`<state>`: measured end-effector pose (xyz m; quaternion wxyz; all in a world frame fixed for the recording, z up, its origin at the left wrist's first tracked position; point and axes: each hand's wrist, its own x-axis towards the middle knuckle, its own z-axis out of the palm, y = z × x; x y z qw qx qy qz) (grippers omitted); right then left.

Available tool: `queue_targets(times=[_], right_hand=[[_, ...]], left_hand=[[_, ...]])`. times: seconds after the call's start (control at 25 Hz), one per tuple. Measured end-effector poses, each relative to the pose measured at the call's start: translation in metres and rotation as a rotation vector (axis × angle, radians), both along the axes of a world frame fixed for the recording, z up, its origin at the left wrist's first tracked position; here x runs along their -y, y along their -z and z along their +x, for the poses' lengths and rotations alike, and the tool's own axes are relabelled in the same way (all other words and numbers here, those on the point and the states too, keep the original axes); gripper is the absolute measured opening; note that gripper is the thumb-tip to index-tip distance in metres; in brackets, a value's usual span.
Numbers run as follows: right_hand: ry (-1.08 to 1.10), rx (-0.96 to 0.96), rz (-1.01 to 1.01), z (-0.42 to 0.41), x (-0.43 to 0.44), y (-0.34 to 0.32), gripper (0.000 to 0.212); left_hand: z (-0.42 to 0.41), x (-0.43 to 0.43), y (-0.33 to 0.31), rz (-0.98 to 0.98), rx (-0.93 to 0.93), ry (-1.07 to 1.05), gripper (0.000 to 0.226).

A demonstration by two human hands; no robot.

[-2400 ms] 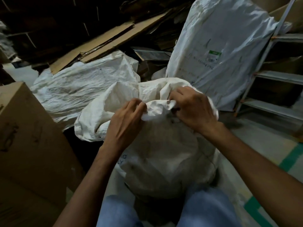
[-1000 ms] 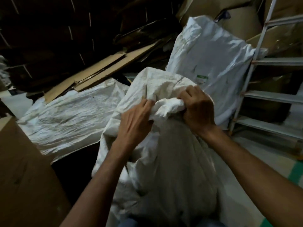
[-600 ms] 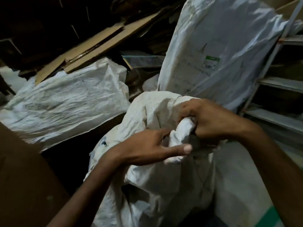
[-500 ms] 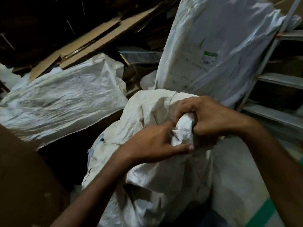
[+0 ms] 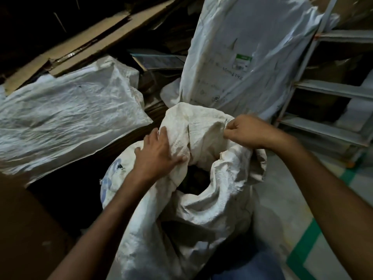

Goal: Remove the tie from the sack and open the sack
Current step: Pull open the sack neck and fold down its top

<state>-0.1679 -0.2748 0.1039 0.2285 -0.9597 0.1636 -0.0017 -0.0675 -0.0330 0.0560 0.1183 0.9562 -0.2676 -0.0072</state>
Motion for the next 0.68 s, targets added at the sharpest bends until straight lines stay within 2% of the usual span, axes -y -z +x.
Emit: queue_targets(times=[0.04,0.08,0.24,0.32,0.36,0.4,0.44,0.52,0.6,0.68], right_hand=[[-0.024,-0.038,-0.061,0.005,-0.001,0.003,0.026],[-0.037,-0.081,-0.136,0.007,-0.004,0.004,0.038],[-0.187,0.025,-0.345,0.034,-0.007,0.007,0.098],[-0.344,0.077,-0.350,0.061,-0.011,0.009,0.118],[-0.406,0.094,-0.337,0.076,-0.014,0.010,0.119],[-0.453,0.113,-0.296,0.091,-0.015,0.010,0.112],[-0.485,0.133,-0.221,0.103,-0.017,0.006,0.095],[-0.538,0.149,-0.050,0.124,-0.017,-0.002,0.049],[-0.549,0.123,0.147,0.140,-0.016,-0.009,0.023],[-0.494,0.071,0.365,0.150,-0.013,-0.016,0.012]], left_hand=[[0.008,-0.001,0.006,-0.020,-0.067,-0.003,0.111],[0.012,0.001,0.012,-0.063,-0.107,0.022,0.109],[0.034,-0.002,0.004,-0.305,-0.062,0.229,0.058],[0.051,-0.007,-0.010,-0.417,-0.210,0.344,0.054],[0.060,-0.012,-0.019,-0.469,-0.321,0.388,0.053],[0.072,-0.016,-0.028,-0.497,-0.413,0.429,0.052],[0.083,-0.021,-0.037,-0.497,-0.478,0.450,0.053],[0.113,-0.029,-0.050,-0.469,-0.473,0.416,0.056],[0.137,-0.030,-0.061,-0.380,-0.264,0.334,0.058],[0.148,-0.024,-0.070,-0.291,0.003,0.309,0.068]])
